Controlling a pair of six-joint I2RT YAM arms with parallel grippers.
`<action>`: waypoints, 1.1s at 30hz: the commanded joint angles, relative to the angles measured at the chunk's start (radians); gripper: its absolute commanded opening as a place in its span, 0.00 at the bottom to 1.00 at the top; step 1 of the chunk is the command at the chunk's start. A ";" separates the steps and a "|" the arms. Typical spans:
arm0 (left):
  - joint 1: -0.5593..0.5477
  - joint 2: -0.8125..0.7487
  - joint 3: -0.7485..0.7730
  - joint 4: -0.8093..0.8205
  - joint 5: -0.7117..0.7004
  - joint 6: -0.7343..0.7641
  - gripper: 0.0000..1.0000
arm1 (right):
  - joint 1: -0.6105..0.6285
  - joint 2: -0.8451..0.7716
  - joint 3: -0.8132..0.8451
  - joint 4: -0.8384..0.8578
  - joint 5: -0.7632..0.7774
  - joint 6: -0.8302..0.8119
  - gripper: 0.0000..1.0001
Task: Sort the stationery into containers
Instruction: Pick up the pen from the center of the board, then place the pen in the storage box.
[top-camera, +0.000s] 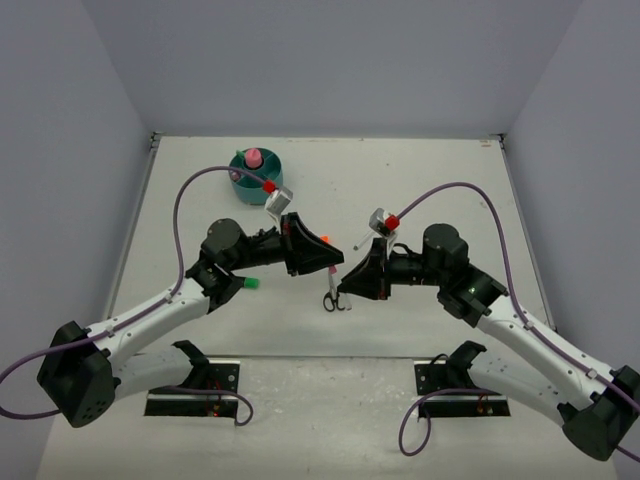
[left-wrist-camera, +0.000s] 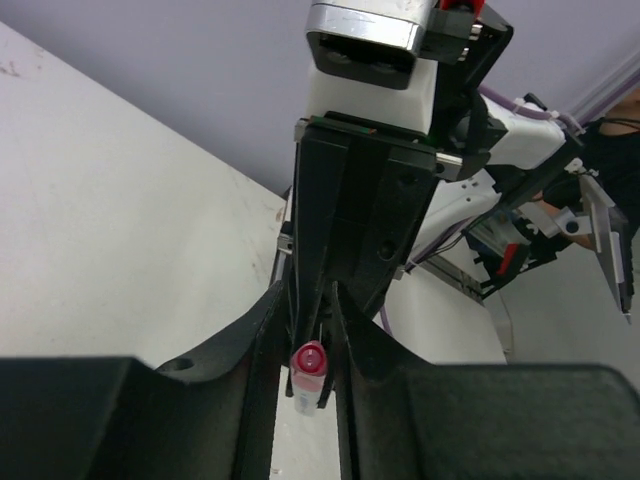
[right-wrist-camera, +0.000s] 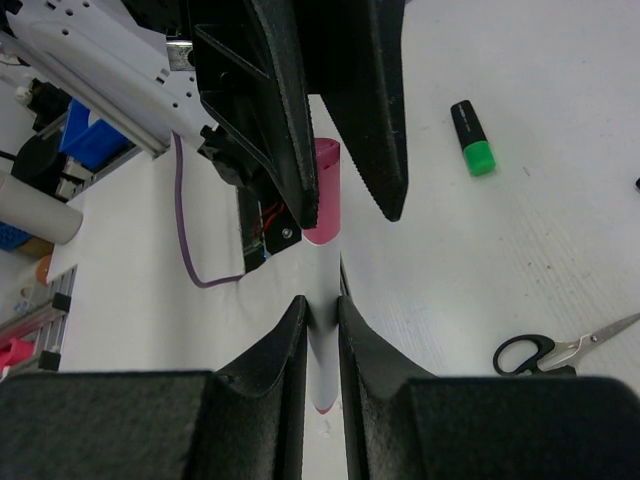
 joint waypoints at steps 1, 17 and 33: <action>-0.009 -0.020 0.048 0.068 0.045 -0.021 0.04 | 0.002 -0.023 0.039 0.031 0.070 0.005 0.00; -0.009 -0.017 0.263 -0.407 -0.300 0.195 0.00 | 0.002 -0.126 0.001 -0.051 0.345 -0.017 0.99; 0.314 0.578 1.018 -0.616 -1.270 0.482 0.00 | 0.001 -0.300 -0.178 -0.065 0.865 -0.028 0.99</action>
